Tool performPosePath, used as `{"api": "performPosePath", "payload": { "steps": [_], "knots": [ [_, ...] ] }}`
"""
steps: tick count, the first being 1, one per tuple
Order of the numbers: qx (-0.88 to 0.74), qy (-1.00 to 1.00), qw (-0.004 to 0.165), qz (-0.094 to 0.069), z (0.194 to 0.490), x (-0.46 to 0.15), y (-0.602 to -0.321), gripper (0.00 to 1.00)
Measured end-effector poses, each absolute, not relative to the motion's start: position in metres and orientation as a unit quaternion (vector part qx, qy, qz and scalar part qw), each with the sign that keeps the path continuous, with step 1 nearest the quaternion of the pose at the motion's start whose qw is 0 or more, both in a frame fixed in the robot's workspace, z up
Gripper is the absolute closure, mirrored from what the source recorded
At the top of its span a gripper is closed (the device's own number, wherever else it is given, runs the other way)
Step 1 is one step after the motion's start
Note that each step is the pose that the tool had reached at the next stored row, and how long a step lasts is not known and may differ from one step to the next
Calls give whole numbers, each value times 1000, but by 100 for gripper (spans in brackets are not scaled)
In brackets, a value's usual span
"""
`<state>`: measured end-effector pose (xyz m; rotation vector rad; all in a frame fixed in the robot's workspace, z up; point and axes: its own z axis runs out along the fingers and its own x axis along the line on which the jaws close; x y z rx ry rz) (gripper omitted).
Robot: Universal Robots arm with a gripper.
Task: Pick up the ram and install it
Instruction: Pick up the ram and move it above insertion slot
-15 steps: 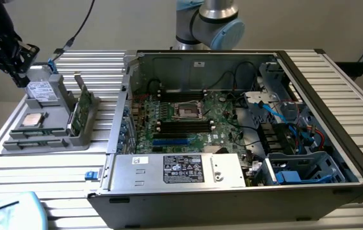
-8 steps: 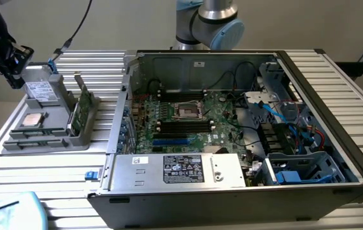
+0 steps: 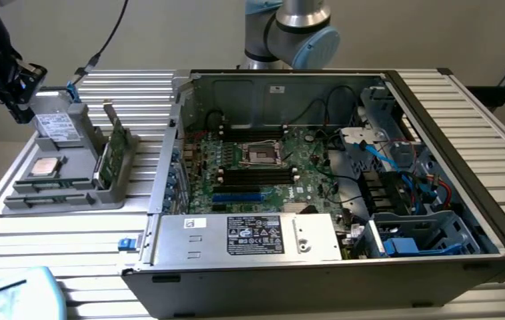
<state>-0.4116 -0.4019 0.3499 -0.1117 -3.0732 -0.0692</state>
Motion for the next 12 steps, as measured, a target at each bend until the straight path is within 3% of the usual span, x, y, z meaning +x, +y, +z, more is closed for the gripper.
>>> {"api": "performPosePath", "payload": {
  "steps": [12],
  "knots": [
    [30, -999, 34, -20, 349, -412, -402, 89]
  ]
}}
